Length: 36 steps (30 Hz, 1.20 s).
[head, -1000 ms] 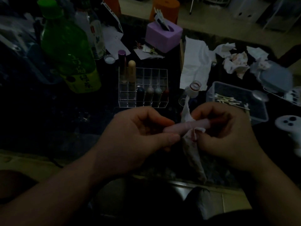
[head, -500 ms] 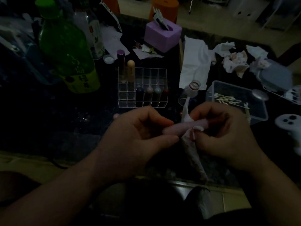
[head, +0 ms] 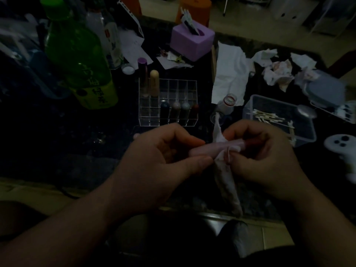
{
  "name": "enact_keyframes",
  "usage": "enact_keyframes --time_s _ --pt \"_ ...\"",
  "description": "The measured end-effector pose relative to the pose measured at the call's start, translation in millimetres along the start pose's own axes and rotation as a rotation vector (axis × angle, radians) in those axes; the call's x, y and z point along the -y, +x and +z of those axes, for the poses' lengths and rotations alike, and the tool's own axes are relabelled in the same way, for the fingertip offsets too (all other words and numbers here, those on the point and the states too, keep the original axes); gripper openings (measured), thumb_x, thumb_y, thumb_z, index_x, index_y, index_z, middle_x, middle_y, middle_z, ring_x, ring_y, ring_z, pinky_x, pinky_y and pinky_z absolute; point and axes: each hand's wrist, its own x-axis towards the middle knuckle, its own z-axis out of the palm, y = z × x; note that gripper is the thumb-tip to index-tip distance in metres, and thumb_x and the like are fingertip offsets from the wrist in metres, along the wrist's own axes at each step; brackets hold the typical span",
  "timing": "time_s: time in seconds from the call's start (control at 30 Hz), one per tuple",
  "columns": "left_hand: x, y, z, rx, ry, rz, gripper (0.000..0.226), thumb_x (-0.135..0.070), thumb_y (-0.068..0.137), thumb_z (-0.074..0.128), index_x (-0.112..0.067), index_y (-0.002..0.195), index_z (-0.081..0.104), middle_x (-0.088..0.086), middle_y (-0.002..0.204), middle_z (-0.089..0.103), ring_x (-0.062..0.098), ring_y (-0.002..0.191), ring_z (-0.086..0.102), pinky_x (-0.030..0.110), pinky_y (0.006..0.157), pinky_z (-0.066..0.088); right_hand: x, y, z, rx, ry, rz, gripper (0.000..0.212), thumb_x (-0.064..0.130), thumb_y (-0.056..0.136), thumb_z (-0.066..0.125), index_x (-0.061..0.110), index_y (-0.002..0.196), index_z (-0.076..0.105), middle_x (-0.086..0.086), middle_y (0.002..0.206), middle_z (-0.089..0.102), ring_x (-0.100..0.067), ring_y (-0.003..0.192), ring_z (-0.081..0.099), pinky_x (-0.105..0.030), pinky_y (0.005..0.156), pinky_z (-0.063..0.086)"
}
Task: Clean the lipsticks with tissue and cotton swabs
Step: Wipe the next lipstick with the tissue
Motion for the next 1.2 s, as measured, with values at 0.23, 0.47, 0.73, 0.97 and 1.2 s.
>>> enact_keyframes --time_s 0.23,0.47,0.73,0.97,1.2 --pt "-3.5 0.4 -2.6 -0.011 -0.002 0.039 0.025 -0.019 0.069 0.076 -0.017 0.092 0.067 -0.004 0.092 0.076 0.01 0.087 0.074 0.019 0.075 0.057 2.2 0.3 1.6 -0.058 0.057 -0.002 0.037 -0.004 0.068 0.067 0.033 0.072 0.073 0.011 0.063 0.069 0.0 0.053 0.064 -0.013 0.047 0.049" --pt "-1.2 8.4 -8.4 0.168 -0.262 -0.247 0.028 -0.034 0.083 0.068 -0.007 0.089 0.074 0.014 0.077 0.072 0.024 0.064 0.066 0.03 0.062 0.055 1.6 -1.2 0.3 -0.015 -0.002 -0.022 0.026 -0.004 0.07 0.071 0.021 0.073 0.068 0.009 0.067 0.07 -0.003 0.057 0.066 -0.016 0.049 0.051" --pt "3.2 2.9 -7.9 0.022 0.137 0.109 0.019 -0.031 0.077 0.082 -0.025 0.091 0.07 -0.005 0.093 0.073 0.011 0.087 0.072 0.02 0.075 0.056 -0.9 -0.3 0.8 0.006 -0.007 0.001 0.012 0.019 0.068 0.072 0.018 0.08 0.07 0.001 0.07 0.071 -0.008 0.057 0.066 -0.018 0.052 0.052" --pt "6.7 5.1 -12.1 0.158 0.509 0.164 0.017 -0.038 0.087 0.072 -0.028 0.101 0.074 -0.014 0.092 0.073 0.001 0.088 0.068 0.025 0.077 0.053 -7.4 -2.8 0.6 -0.001 -0.069 0.032 0.017 0.025 0.064 0.073 0.027 0.081 0.071 -0.002 0.071 0.071 -0.01 0.059 0.067 -0.019 0.052 0.051" --pt "5.3 2.9 -9.5 0.071 0.485 0.228 0.021 -0.04 0.084 0.076 -0.025 0.096 0.068 -0.012 0.086 0.066 0.009 0.083 0.065 0.023 0.07 0.051 -8.3 -1.2 0.5 0.007 -0.065 0.043 0.015 0.027 0.064 0.074 0.028 0.078 0.07 0.0 0.072 0.071 -0.008 0.063 0.067 -0.019 0.057 0.052"
